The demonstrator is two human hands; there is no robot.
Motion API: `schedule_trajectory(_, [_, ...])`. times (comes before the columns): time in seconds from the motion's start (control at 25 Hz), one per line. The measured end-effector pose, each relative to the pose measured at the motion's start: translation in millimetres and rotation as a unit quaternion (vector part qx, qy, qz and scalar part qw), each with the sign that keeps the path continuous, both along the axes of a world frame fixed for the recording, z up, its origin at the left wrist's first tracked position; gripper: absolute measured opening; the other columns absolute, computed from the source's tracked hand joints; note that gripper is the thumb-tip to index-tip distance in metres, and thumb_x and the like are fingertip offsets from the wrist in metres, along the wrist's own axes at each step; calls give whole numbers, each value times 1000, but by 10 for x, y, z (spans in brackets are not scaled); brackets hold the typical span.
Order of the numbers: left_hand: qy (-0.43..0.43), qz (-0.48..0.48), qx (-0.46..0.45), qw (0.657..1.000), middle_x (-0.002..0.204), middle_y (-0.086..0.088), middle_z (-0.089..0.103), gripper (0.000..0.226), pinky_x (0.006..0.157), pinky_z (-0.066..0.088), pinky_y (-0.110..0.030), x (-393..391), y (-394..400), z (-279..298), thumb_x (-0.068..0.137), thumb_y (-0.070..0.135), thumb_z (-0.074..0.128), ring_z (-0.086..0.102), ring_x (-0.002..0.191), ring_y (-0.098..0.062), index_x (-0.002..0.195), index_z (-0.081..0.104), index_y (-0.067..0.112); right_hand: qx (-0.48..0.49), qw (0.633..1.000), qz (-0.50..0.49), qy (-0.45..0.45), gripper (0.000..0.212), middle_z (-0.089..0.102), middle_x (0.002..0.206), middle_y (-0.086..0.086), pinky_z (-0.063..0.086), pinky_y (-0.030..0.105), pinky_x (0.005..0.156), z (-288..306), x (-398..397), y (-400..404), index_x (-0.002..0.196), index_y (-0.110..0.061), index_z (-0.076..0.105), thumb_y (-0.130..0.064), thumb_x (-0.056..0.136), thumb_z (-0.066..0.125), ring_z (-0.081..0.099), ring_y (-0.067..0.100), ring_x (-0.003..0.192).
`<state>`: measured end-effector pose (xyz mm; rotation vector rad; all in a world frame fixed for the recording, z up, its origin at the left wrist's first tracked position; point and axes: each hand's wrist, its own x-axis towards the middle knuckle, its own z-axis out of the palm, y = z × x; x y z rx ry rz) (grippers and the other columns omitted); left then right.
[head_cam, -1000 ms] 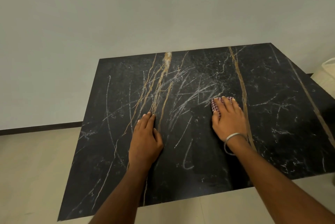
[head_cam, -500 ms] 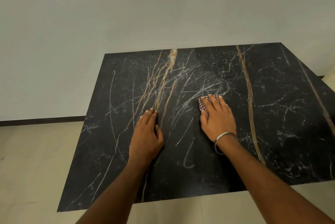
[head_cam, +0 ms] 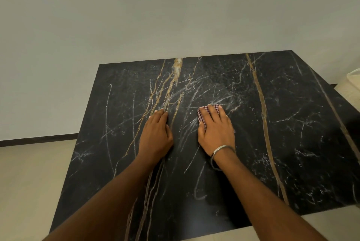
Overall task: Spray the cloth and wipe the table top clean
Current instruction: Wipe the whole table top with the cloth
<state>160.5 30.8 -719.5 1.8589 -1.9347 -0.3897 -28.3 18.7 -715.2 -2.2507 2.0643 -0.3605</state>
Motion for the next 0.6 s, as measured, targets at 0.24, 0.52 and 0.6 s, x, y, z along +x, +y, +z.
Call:
schedule_trajectory(0.24, [-7, -10, -16, 1000, 151, -10, 37, 49, 118, 27, -42, 150, -450, -5, 97, 19, 41, 33, 141, -22, 145, 38, 8, 10, 997, -72, 11, 53, 24, 157, -1, 20, 45, 118, -11, -664, -378, 148, -27, 28, -37, 96, 31, 14, 23, 146])
schedule_trajectory(0.52, [-2, 2, -28, 1000, 148, -15, 40, 47, 117, 26, -44, 213, -931, -18, 97, 16, 40, 35, 138, -26, 141, 40, 3, 0, 999, -46, 5, 53, 23, 157, -3, 16, 43, 119, 20, -97, -377, 149, -27, 26, -36, 97, 29, 11, 23, 147])
schedule_trajectory(0.6, [-2, 7, -31, 999, 150, -15, 38, 48, 119, 21, -43, 209, -993, -43, 97, 17, 40, 31, 141, -26, 143, 38, 3, -7, 1000, -11, -1, 51, 26, 156, -3, 15, 41, 119, 14, 43, -335, 147, -28, 29, -36, 97, 31, 11, 23, 147])
